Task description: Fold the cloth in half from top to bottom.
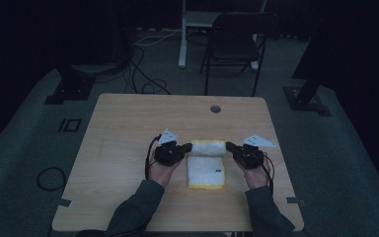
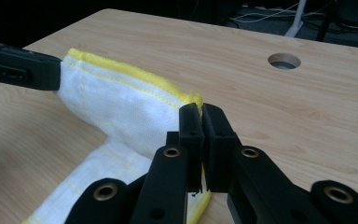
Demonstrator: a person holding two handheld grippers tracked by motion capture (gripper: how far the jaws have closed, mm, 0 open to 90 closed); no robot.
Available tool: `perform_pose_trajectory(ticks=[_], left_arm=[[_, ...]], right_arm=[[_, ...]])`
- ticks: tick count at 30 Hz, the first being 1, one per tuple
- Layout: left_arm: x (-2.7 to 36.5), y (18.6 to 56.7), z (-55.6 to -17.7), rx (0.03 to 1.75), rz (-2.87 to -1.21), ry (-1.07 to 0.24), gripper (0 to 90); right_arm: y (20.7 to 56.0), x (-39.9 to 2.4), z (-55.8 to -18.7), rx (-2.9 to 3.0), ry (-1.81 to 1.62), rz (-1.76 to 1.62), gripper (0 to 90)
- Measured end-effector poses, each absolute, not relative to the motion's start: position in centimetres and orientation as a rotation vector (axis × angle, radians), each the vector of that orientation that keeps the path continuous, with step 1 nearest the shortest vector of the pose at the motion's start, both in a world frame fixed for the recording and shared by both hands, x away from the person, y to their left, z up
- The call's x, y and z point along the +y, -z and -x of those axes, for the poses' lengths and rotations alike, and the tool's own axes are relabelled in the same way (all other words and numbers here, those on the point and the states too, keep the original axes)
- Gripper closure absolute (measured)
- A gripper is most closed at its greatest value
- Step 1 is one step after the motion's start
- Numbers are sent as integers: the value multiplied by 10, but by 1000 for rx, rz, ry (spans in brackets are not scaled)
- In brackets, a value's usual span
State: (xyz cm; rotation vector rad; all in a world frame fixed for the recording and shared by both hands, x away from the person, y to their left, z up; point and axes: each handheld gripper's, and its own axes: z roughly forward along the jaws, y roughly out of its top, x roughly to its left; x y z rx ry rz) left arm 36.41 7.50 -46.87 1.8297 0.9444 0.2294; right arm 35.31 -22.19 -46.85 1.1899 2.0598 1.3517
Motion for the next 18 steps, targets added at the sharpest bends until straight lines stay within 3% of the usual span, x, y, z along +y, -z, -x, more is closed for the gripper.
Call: perform_pose_trajectory(ticks=[18], left_arm=[[76,478,-352,938,-1849,-221,882]], right_arm=[[480,-221,-340,2075,-1353,-1202,882]])
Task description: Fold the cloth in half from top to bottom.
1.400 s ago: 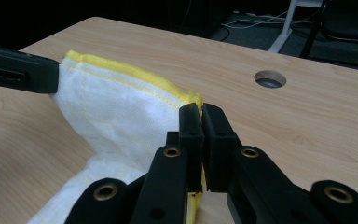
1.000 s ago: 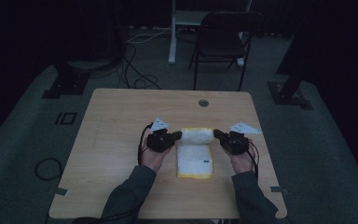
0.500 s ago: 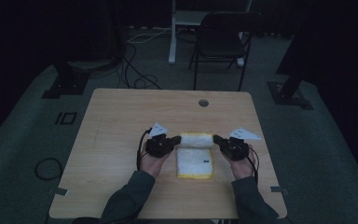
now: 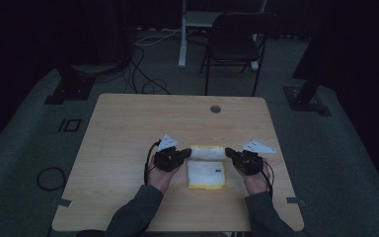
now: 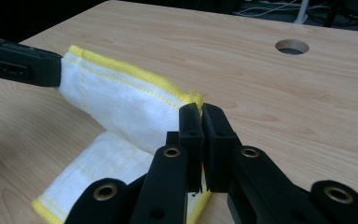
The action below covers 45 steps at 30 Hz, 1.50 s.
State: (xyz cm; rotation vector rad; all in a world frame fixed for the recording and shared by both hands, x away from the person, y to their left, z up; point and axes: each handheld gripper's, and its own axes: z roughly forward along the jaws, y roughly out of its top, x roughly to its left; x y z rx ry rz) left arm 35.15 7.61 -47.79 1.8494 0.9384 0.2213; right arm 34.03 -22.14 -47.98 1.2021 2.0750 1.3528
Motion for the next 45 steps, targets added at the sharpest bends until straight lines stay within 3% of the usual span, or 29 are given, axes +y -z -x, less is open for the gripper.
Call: perform_pose_trajectory(ticks=[45], left_arm=[[73,503,-328,937,-1913,-205,882]], right_arm=[[501,-222,-322,2115,-1334,-1227,882]])
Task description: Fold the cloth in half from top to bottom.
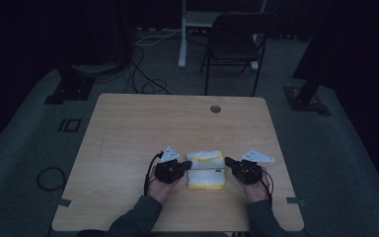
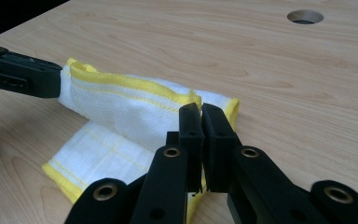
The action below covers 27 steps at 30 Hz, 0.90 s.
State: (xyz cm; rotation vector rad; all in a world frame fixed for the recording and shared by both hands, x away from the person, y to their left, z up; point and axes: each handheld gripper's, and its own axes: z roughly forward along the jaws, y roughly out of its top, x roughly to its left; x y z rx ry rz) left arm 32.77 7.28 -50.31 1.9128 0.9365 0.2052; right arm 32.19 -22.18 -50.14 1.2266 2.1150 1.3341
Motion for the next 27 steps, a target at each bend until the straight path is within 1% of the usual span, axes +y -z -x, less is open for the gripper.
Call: perform_pose_trajectory(ticks=[27], left_arm=[[73,520,-315,944,-1942,-173,875]], right_arm=[[513,-222,-313,2159,-1303,-1230,882]])
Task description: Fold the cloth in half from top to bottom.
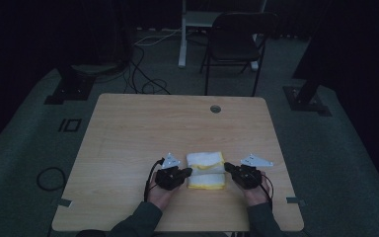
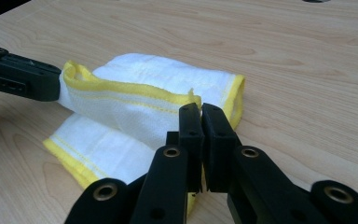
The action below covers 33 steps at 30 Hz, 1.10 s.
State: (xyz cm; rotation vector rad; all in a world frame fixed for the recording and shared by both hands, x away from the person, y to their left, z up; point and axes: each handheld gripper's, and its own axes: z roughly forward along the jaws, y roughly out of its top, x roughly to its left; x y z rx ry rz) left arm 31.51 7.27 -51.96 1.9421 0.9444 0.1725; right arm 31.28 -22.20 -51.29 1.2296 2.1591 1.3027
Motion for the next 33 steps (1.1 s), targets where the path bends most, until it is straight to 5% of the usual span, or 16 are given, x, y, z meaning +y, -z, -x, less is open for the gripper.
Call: perform_pose_trajectory(ticks=[19,33], left_arm=[[65,525,-325,959,-1950,-154,854],[67,536,-319,962,-1995,-172,852]], right_arm=[[515,-222,-306,2177,-1308,-1222,871],[517,-235,-310,2103,-1277,-1277,735]])
